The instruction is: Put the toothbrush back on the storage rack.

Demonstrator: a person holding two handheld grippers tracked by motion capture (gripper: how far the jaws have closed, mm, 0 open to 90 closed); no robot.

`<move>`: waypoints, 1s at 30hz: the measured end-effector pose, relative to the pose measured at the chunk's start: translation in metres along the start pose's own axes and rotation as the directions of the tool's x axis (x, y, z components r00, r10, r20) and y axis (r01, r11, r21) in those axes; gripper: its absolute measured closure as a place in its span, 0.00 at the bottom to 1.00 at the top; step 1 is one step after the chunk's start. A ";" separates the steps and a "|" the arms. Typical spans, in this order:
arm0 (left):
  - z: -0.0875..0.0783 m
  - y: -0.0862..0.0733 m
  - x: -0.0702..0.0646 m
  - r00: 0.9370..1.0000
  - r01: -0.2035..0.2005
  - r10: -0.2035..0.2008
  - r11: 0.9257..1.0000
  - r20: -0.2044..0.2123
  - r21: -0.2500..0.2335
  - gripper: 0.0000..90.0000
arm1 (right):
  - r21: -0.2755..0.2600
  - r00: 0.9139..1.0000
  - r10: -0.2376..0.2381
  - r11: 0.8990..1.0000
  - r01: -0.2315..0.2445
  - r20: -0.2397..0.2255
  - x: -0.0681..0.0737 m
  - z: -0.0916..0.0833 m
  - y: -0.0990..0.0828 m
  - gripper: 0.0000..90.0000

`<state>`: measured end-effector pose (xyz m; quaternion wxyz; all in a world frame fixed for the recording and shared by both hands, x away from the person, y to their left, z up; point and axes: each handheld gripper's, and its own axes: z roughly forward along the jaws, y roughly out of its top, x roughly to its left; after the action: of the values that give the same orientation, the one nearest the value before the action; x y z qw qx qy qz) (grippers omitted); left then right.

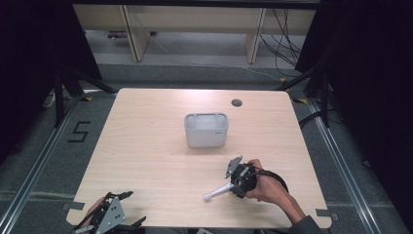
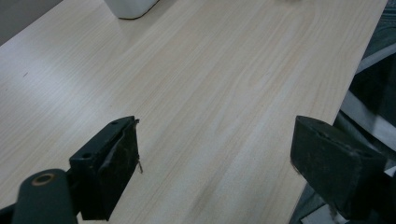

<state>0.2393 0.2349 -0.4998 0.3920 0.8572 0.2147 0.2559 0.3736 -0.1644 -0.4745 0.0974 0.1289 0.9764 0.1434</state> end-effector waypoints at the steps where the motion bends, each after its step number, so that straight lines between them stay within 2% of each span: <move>1: 0.000 0.000 0.000 1.000 0.000 0.000 1.000 0.000 0.000 0.17 | 0.000 1.000 0.000 1.000 0.000 0.000 0.000 0.000 0.000 0.49; 2: 0.000 0.000 0.000 1.000 0.003 -0.003 1.000 0.004 -0.001 0.17 | 0.017 1.000 -0.001 1.000 0.002 -0.013 -0.001 0.001 0.001 0.50; 5: 0.000 0.000 0.000 1.000 0.008 -0.008 1.000 0.001 -0.005 0.17 | 0.029 1.000 0.001 1.000 0.000 -0.011 -0.003 0.002 0.001 0.52; 6: 0.000 0.000 0.000 1.000 0.008 -0.008 1.000 0.004 -0.006 0.17 | 0.049 1.000 0.027 0.998 -0.026 -0.009 -0.003 0.002 0.001 0.56; 9: 0.000 0.000 0.000 1.000 0.001 -0.001 1.000 0.001 0.000 0.17 | 0.076 0.999 0.048 0.996 -0.047 -0.010 -0.002 0.002 0.001 0.60; 10: 0.000 0.000 0.000 1.000 0.008 -0.008 1.000 0.002 -0.006 0.17 | 0.072 1.000 -0.007 0.997 0.008 -0.009 -0.006 0.003 0.002 0.62; 11: 0.000 0.000 0.000 1.000 0.000 0.000 1.000 0.001 -0.001 0.17 | 0.097 1.000 0.004 0.995 -0.004 -0.002 -0.005 0.003 0.002 0.63; 12: 0.000 0.000 0.000 1.000 0.000 0.000 1.000 0.001 -0.001 0.17 | 0.104 1.000 -0.020 0.994 0.021 -0.010 -0.005 0.003 0.003 0.65; 13: 0.000 0.000 0.000 1.000 0.003 -0.003 1.000 0.002 -0.004 0.17 | 0.104 1.000 -0.020 0.994 0.021 -0.010 -0.005 0.003 0.003 0.65; 14: 0.000 0.000 0.000 1.000 0.004 -0.004 1.000 0.001 -0.005 0.17 | 0.134 1.000 0.009 0.991 -0.008 -0.012 -0.004 0.004 0.003 0.66; 17: 0.000 0.000 0.000 1.000 0.003 -0.003 1.000 0.003 -0.007 0.17 | 0.152 1.000 -0.005 0.988 0.009 -0.024 -0.006 0.004 0.005 0.67; 19: 0.000 0.000 0.000 1.000 0.003 -0.003 1.000 0.001 -0.007 0.17 | 0.156 1.000 0.006 0.988 -0.002 -0.025 -0.005 0.004 0.005 0.68; 20: 0.000 0.000 0.000 1.000 0.003 -0.003 1.000 0.000 -0.007 0.17 | 0.166 0.999 -0.007 0.986 0.013 -0.035 -0.008 0.005 0.006 0.70; 23: 0.000 0.000 0.000 1.000 0.002 -0.002 1.000 0.004 -0.007 0.17 | 0.190 1.000 0.008 0.982 -0.002 -0.030 -0.006 0.004 0.008 0.71; 24: 0.000 0.000 0.000 1.000 0.003 -0.003 1.000 0.000 -0.007 0.17 | 0.207 0.998 0.017 0.978 -0.005 -0.053 -0.007 0.004 0.010 0.73; 26: 0.000 0.000 0.000 1.000 0.002 -0.002 1.000 0.000 -0.007 0.17 | 0.213 0.998 0.017 0.977 -0.005 -0.052 -0.007 0.004 0.010 0.73; 27: 0.000 0.000 0.000 1.000 0.006 -0.006 1.000 0.003 -0.009 0.17 | 0.217 0.997 -0.001 0.976 0.016 -0.071 -0.009 0.006 0.011 0.73; 28: 0.000 0.000 0.000 1.000 0.004 -0.004 1.000 0.006 -0.008 0.17 | 0.217 0.997 -0.001 0.976 0.016 -0.071 -0.009 0.006 0.011 0.73; 29: 0.000 0.000 0.000 1.000 0.002 -0.002 1.000 0.001 -0.007 0.17 | 0.217 0.995 -0.028 0.975 0.048 -0.094 -0.011 0.007 0.012 0.73; 30: 0.000 0.000 0.000 1.000 0.003 -0.003 1.000 0.001 -0.007 0.17 | 0.230 0.995 0.008 0.973 0.015 -0.100 -0.010 0.007 0.013 0.73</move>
<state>0.2394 0.2348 -0.4995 0.3956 0.8555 0.2151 0.2557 0.3875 -0.1536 -0.4754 0.0330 0.1300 0.9903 0.0354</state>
